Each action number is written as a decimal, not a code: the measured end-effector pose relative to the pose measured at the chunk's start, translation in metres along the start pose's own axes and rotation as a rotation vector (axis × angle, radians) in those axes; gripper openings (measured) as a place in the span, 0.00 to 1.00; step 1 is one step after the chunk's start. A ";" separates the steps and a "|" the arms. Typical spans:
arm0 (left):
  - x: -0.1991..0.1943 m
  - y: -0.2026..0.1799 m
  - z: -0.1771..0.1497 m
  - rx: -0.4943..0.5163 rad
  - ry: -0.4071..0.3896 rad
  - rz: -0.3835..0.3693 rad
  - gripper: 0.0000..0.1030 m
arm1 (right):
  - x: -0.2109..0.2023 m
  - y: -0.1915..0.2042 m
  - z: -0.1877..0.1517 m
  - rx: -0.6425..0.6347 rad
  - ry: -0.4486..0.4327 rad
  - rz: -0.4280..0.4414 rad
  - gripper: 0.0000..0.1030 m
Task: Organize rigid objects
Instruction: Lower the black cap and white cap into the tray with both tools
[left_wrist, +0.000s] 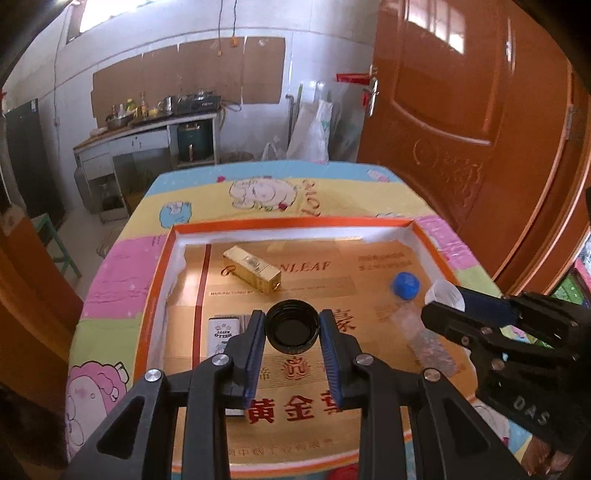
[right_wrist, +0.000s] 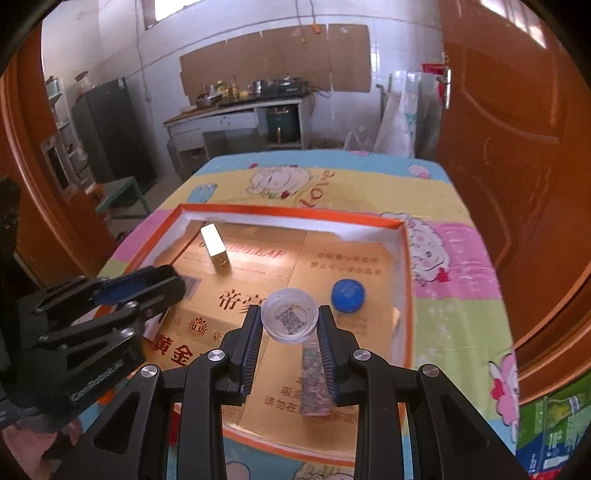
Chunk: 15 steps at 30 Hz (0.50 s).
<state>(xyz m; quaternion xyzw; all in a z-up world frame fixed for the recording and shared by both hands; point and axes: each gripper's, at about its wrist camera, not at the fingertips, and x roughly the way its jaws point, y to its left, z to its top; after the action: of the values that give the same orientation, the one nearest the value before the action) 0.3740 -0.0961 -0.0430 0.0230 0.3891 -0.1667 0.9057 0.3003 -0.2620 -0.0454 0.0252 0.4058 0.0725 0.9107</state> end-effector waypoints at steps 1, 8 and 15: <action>0.005 0.002 -0.001 -0.004 0.014 -0.002 0.29 | 0.005 0.001 -0.002 -0.007 0.010 0.000 0.30; 0.020 0.005 -0.008 0.006 0.057 -0.008 0.29 | 0.022 0.005 -0.009 -0.031 0.053 -0.001 0.30; 0.021 0.007 -0.009 0.006 0.057 -0.002 0.29 | 0.030 0.009 -0.014 -0.050 0.077 0.006 0.30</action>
<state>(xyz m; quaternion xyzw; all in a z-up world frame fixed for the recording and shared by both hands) 0.3838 -0.0945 -0.0650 0.0300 0.4144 -0.1682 0.8939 0.3087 -0.2484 -0.0762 0.0007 0.4385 0.0863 0.8946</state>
